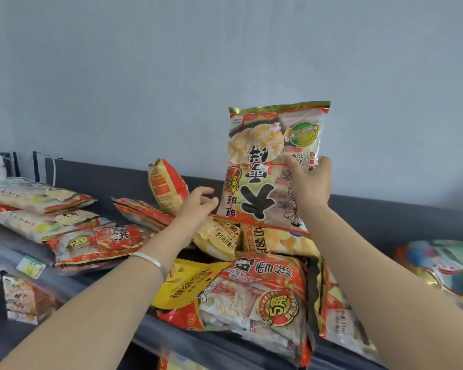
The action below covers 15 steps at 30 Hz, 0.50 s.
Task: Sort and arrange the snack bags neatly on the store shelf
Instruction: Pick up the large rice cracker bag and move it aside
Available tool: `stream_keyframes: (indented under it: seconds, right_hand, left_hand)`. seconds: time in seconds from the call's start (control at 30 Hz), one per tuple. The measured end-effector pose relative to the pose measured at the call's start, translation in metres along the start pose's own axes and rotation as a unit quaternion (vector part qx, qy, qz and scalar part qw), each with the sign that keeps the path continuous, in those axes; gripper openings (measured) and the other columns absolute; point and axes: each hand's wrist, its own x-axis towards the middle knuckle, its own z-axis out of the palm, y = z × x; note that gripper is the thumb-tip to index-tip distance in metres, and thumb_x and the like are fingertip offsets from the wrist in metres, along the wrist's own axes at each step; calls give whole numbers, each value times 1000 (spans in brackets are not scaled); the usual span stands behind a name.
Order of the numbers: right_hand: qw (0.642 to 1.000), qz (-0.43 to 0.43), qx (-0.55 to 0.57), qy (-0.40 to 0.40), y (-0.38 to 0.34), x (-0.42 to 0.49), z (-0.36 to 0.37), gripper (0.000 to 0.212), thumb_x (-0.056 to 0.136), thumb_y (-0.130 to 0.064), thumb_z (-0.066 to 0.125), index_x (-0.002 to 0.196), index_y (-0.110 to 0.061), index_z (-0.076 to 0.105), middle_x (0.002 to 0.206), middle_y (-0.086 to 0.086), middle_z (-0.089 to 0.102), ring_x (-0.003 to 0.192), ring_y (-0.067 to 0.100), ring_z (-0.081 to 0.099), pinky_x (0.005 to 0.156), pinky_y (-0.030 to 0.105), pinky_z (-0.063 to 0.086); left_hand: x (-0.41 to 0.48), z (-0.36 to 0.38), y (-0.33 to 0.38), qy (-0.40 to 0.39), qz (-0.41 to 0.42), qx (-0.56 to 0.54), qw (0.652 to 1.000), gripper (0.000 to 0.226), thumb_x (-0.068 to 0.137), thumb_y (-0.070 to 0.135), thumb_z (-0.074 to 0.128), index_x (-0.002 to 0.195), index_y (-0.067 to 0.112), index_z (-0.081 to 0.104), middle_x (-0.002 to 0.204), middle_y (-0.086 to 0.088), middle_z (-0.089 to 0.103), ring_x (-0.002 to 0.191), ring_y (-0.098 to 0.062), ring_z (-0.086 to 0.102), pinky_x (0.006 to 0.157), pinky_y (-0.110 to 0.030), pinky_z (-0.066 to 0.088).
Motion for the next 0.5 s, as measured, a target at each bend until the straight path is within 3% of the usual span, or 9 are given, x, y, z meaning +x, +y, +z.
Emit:
stream_keyframes:
  seconds: [0.2, 0.37, 0.5]
  right_hand:
    - [999, -1, -40, 24, 16, 7, 17, 70, 84, -54, 63, 138, -20, 33, 133, 6, 54, 116, 32, 54, 93, 50, 47]
    - [997, 24, -35, 57, 21, 7, 23, 69, 80, -57, 66, 133, -21, 39, 124, 4, 59, 109, 28, 59, 90, 52, 51]
    - [996, 47, 2, 78, 20, 2, 30, 63, 76, -56, 69, 123, -21, 45, 112, 3, 63, 99, 26, 65, 85, 51, 55]
  left_hand:
    - [34, 6, -16, -33, 19, 25, 999, 34, 96, 21, 51, 130, 20, 49, 115, -1, 54, 114, -20, 51, 92, -34, 41]
    - [58, 19, -20, -125, 19, 1, 992, 58, 95, 24, 54, 146, 20, 28, 135, -9, 49, 125, -24, 47, 93, -32, 35]
    - [71, 21, -28, -204, 25, -61, 977, 63, 94, 24, 56, 147, 22, 24, 132, -4, 54, 108, -16, 57, 84, -27, 46]
